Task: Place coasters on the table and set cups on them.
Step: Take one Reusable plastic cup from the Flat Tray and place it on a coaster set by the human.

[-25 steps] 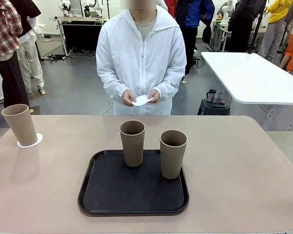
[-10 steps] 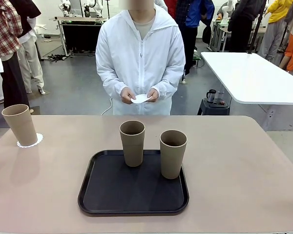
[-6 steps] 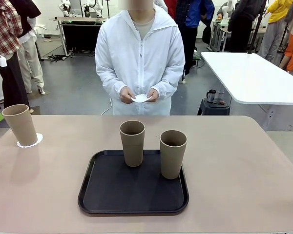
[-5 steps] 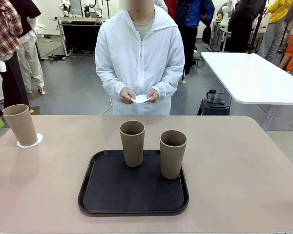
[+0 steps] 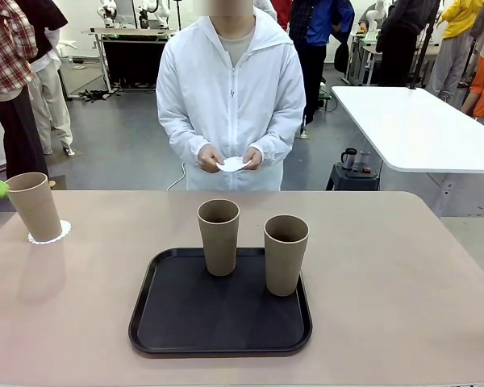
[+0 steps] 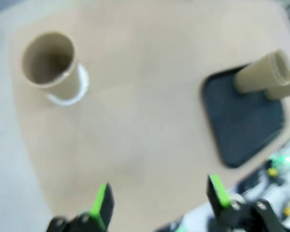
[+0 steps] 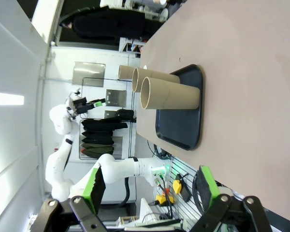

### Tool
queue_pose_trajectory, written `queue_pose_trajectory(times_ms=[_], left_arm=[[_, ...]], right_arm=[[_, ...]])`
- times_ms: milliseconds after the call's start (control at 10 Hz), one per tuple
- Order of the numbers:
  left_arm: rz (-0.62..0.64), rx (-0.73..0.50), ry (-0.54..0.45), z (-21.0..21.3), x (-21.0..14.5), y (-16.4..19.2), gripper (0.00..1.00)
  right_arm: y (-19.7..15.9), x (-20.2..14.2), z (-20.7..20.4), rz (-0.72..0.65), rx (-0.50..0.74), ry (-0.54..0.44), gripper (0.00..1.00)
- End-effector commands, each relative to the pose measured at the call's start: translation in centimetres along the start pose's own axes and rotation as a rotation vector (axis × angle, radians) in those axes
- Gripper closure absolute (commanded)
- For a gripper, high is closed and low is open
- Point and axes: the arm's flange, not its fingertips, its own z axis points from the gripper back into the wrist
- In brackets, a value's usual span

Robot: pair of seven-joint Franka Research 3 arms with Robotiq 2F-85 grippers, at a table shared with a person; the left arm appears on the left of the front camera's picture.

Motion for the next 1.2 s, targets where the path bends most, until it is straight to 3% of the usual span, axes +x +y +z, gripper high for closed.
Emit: queue_pose_trajectory(times_ms=[0, 200, 500, 800, 1100], left_arm=[[0.108, -0.425, -0.221, 2.2, -2.2, 4.5, 0.00], [0.225, -0.628, -0.317, 2.4, -5.1, 10.7, 0.00], [0.217, -0.855, -0.215, 3.3, -7.6, 17.7, 0.00], [0.226, -0.847, -0.142, 3.2, -8.3, 21.3, 0.00], [0.201, -0.870, -0.132, 2.7, -7.9, 23.4, 0.00]], right_arm=[[0.1, 0.0, 0.0, 0.001, 0.014, -0.003, 0.00], [0.1, 0.0, 0.0, 0.001, 0.014, -0.003, 0.00], [0.1, 0.0, 0.0, 0.001, 0.014, -0.003, 0.00], [0.1, 0.0, 0.0, 0.001, 0.014, -0.003, 0.00], [0.1, 0.0, 0.0, 0.001, 0.014, -0.003, 0.00]])
